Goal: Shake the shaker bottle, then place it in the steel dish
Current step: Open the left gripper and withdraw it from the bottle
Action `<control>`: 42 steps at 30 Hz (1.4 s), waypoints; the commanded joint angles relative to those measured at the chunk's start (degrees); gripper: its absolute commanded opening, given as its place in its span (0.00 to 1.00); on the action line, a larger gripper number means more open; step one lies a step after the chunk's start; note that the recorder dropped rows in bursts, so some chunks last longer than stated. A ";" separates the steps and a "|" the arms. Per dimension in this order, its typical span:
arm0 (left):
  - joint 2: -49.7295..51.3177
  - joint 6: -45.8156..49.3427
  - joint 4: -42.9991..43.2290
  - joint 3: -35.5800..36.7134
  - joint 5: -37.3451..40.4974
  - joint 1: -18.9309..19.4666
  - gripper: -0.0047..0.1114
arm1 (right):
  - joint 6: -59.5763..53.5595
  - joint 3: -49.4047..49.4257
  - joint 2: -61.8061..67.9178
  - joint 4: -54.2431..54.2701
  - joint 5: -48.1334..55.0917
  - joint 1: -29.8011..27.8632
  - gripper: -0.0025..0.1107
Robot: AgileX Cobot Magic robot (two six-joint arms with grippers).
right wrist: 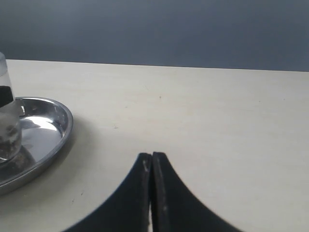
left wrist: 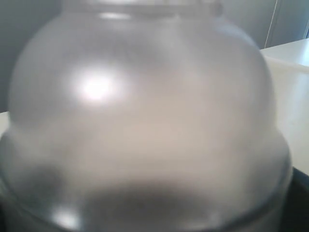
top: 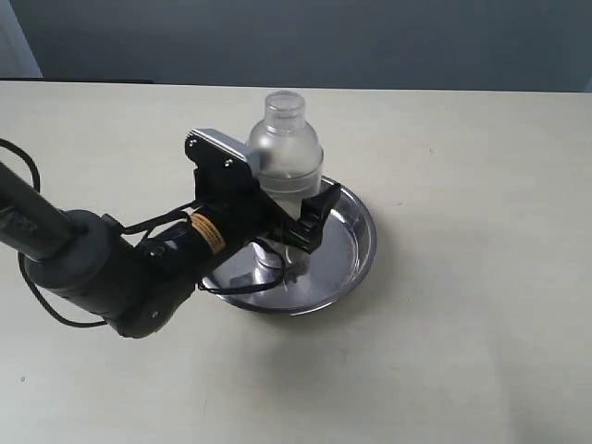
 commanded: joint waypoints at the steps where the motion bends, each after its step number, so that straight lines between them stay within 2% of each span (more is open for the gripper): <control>1: -0.20 0.24 0.20 -0.18 -1.91 0.54 0.95 | -0.01 0.07 -0.22 -0.08 -0.76 0.20 0.02; 10: -1.94 3.24 -7.87 3.42 -2.27 0.54 0.95 | -0.01 0.07 -0.22 -0.08 -0.76 0.20 0.02; 33: -11.46 4.69 -5.87 3.54 -2.27 0.54 0.94 | -0.01 0.07 -0.22 -0.08 -0.76 0.20 0.02; 42: -18.84 10.37 -6.87 5.49 -2.27 0.54 0.94 | -0.01 0.07 -0.22 -0.08 -0.76 0.20 0.02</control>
